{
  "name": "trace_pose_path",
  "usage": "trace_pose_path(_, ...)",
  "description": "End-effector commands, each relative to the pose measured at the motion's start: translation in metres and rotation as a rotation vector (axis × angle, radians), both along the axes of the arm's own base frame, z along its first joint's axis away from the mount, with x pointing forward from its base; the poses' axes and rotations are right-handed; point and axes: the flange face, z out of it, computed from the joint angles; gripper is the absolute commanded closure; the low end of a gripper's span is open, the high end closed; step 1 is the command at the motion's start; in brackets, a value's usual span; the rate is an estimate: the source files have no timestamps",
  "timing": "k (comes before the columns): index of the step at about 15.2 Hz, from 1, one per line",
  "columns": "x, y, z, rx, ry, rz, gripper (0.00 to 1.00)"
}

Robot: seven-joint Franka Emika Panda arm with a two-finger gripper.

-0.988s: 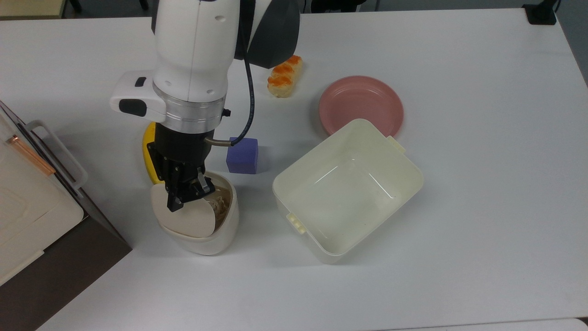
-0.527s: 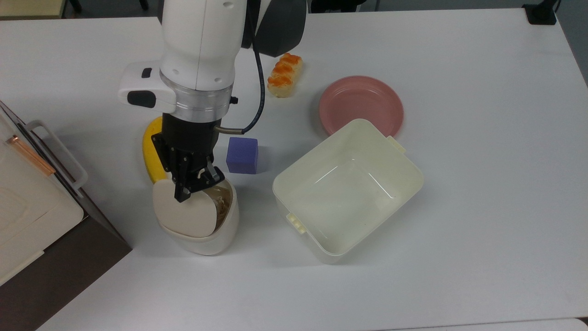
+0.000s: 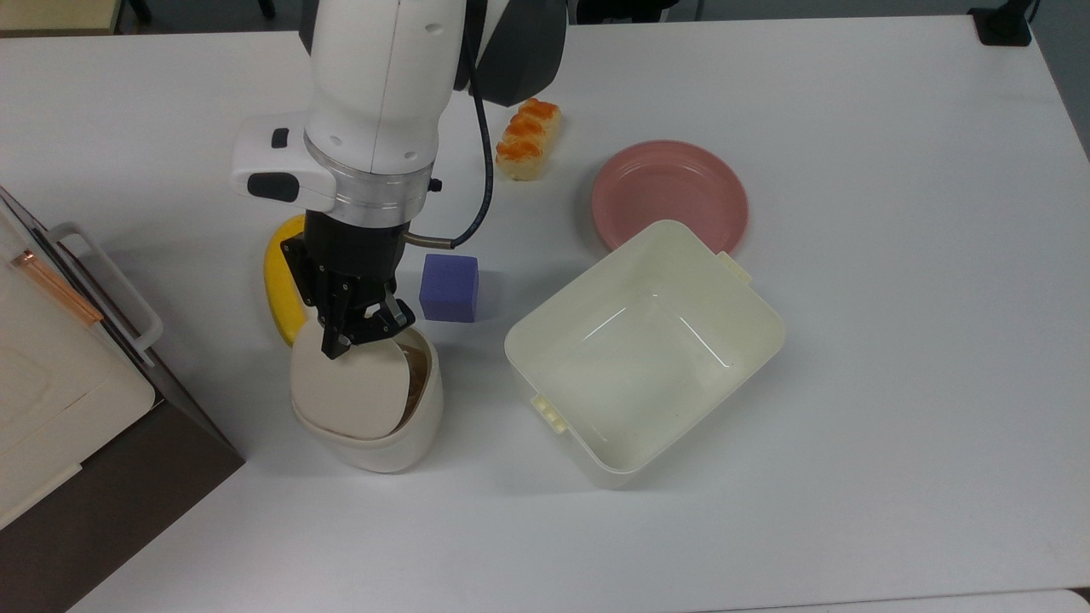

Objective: Close the trash can
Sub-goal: 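Press the lid down onto the can rim with the gripper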

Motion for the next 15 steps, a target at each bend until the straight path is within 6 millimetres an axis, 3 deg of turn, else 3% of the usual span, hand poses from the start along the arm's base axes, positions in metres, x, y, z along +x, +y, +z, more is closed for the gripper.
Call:
trace_pose_path(1,-0.022,0.010,0.002,-0.027,0.052,0.059,1.00)
trace_pose_path(8,-0.031,0.021,-0.010,-0.048,0.091,0.092,1.00)
trace_pose_path(12,-0.033,0.020,-0.032,-0.074,0.099,0.111,1.00)
trace_pose_path(15,-0.034,0.020,-0.038,-0.080,0.108,0.112,1.00)
